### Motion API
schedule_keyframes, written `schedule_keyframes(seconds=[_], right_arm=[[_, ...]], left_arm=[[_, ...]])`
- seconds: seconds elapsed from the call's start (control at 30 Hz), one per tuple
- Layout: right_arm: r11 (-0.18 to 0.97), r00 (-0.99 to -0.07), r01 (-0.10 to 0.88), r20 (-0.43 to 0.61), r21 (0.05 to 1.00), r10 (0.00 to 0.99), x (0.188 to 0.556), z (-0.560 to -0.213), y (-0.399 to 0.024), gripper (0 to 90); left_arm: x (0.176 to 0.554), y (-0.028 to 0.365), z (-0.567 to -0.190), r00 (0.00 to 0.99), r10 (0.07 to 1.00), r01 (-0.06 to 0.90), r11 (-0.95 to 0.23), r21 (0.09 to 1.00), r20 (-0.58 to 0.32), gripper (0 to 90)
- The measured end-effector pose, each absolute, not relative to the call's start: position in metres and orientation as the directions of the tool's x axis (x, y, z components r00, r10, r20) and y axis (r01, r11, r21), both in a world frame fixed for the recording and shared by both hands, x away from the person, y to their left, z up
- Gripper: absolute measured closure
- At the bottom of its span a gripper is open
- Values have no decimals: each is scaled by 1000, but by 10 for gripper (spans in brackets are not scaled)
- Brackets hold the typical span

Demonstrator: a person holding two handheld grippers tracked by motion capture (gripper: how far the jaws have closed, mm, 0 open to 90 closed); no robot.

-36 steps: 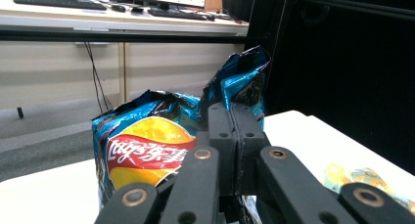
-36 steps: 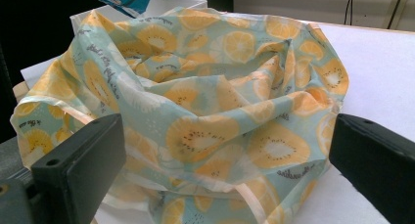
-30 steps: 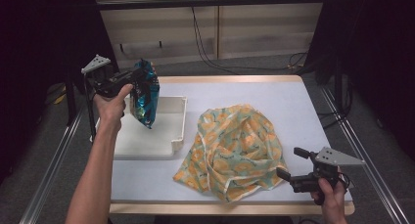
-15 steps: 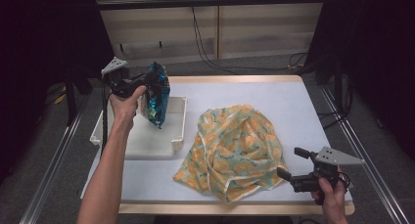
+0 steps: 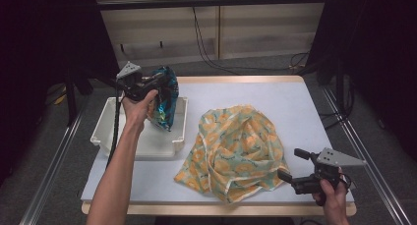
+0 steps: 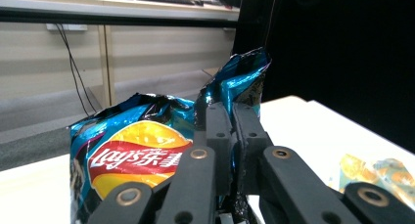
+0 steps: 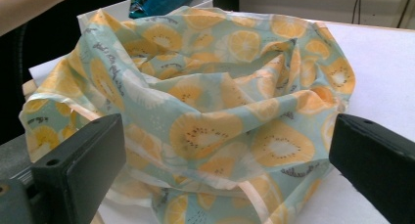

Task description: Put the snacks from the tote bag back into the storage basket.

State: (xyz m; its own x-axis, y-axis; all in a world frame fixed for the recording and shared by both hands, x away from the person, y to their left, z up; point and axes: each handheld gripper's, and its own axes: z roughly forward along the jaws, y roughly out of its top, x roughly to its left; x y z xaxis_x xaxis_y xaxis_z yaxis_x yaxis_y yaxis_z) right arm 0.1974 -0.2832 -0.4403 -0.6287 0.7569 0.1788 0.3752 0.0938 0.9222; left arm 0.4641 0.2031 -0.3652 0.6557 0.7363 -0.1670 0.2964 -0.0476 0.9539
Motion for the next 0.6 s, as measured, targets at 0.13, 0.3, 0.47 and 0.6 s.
schedule_keyframes(seconds=[0.13, 0.3, 0.47, 0.6], right_arm=[[99, -630, 378, 178, 921, 756, 197, -441, -283, 0], [99, -630, 376, 175, 921, 757, 198, -441, -283, 0], [102, -632, 376, 174, 921, 755, 197, -441, -284, 0], [100, -630, 378, 177, 920, 756, 196, -441, -285, 0]], left_arm=[[464, 198, -370, 663, 730, 292, -49, 955, -165, 848], [468, 190, -375, 667, 727, 300, -62, 952, -163, 832], [470, 187, -376, 669, 727, 291, -67, 954, -153, 833], [471, 187, -377, 666, 727, 300, -60, 952, -165, 798]])
